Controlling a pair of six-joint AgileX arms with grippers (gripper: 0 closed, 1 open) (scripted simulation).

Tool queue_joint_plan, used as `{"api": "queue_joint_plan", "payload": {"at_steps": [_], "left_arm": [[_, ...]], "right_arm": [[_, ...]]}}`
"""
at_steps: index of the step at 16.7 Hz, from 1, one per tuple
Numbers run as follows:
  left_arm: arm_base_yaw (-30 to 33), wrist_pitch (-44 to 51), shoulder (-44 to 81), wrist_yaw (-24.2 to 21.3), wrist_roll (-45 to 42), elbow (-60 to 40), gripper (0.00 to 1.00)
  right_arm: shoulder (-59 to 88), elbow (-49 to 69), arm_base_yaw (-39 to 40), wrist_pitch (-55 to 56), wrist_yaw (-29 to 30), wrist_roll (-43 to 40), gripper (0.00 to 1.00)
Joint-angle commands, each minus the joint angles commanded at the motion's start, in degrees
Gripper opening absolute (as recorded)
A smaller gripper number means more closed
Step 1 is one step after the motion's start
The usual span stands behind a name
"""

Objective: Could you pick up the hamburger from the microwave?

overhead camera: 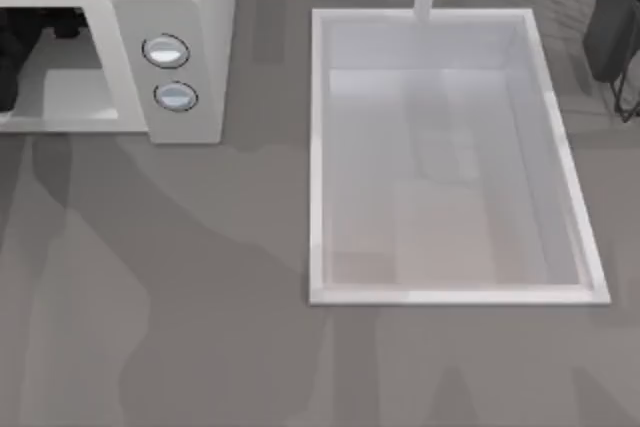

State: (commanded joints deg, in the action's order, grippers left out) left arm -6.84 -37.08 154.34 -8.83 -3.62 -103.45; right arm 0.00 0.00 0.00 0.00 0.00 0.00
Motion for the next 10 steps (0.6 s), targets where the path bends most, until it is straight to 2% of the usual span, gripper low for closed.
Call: {"api": "queue_joint_plan", "payload": {"at_steps": [5, 10], "left_arm": [[3.8, 2.0, -8.9, 3.7, 1.3, 8.6, 0.0], [11.8, 6.3, -31.4, 11.4, 4.2, 27.9, 0.0]], "right_arm": [[0.0, 0.0, 0.0, 0.0, 0.0, 0.0, 1.0], [0.0, 0.0, 0.0, 0.0, 0.0, 0.0, 1.0]]}}
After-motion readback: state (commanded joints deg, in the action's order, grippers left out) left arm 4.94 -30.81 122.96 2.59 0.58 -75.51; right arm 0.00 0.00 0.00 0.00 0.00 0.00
